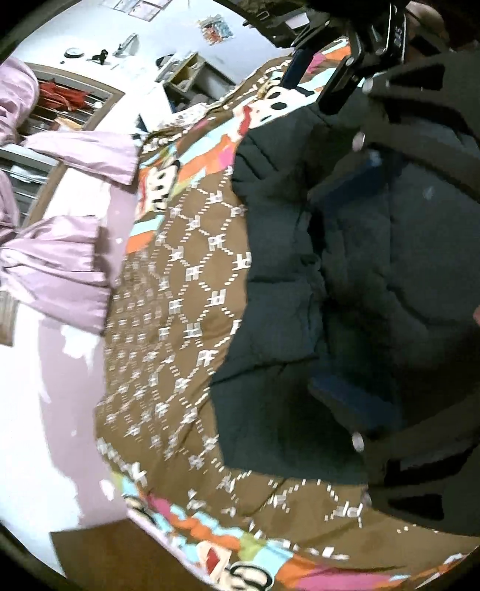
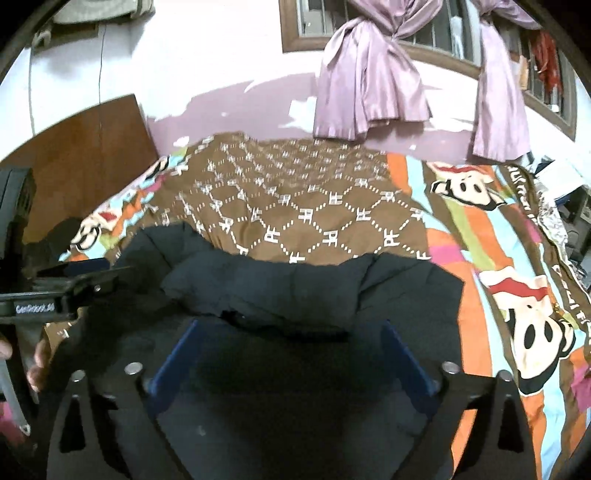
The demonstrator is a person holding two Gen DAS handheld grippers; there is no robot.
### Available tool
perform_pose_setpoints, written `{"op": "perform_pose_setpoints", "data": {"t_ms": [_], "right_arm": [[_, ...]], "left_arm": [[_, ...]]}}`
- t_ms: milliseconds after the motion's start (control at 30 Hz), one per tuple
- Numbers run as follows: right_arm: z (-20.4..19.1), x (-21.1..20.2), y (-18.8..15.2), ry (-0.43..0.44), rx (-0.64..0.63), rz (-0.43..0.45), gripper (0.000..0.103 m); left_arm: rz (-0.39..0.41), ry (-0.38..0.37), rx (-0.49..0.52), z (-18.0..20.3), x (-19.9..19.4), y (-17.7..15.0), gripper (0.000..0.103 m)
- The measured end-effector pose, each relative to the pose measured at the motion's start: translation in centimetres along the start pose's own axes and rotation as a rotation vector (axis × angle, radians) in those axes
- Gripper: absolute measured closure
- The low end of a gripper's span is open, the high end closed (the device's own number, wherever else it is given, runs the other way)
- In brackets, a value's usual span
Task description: Fold large clothes
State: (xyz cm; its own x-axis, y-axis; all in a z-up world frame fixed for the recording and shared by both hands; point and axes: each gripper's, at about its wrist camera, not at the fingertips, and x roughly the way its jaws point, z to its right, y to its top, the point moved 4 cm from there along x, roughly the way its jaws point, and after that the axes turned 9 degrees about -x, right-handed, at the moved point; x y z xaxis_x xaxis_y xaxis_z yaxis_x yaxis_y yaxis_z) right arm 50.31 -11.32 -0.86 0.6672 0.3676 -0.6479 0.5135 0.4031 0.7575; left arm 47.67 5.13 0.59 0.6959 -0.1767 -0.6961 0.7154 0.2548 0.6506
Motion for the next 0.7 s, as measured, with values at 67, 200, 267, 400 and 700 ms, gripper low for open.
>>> {"op": "perform_pose_setpoints", "data": {"t_ms": [67,200,267,400,700], "right_arm": [[-0.2,-1.6,0.2,-0.012,0.001,0.026,0.000],[-0.8,-4.6,0.4,-0.038,-0.005,0.075,0.000],[-0.8,-6.2,0.5,-0.036,0.008,0.094,0.000],[-0.8,-9.3,0.4,-0.040,0.022,0.126,0.000],[-1.9,-15.5,-0.7,-0.053,0.031,0.187,0.000]], "left_arm": [[0.047,-0.009,0.006,0.5,-1.9,-0.1,0.006],[0.097,-0.021,0.015,1.5,-5.2,-0.5,0.002],[0.115,-0.023,0.025,1.9,-6.7,-0.6,0.002],[0.161,-0.011,0.063,2.6,-10.0,-1.0,0.002],[0.260,0.019,0.151,4.6,-17.3,-3.8,0.002]]}}
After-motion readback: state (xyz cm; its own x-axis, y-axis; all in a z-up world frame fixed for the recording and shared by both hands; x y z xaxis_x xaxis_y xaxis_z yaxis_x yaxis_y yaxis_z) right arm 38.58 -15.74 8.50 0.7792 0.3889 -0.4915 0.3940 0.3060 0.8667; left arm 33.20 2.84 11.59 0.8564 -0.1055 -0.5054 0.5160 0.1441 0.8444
